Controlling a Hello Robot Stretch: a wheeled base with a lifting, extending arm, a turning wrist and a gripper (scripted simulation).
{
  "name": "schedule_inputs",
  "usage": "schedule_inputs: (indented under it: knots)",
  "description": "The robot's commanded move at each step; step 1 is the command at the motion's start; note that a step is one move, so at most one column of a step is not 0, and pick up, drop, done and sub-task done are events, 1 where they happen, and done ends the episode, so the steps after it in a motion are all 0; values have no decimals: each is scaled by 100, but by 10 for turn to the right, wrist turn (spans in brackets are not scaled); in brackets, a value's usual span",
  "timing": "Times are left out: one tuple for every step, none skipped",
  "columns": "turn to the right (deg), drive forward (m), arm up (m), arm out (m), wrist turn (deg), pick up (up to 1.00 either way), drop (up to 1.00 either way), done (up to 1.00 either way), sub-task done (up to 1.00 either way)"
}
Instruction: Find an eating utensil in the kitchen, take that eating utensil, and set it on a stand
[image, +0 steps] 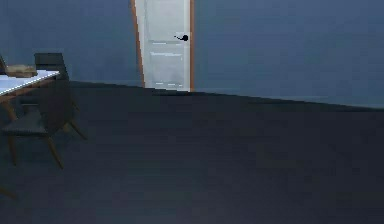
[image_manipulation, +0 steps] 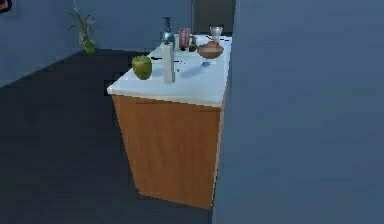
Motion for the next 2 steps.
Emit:
schedule_inputs:
  knots:
    - [-60,0,0,0,0,0,0,0,0]
    - [450,0,0,0,0,0,0,0,0]
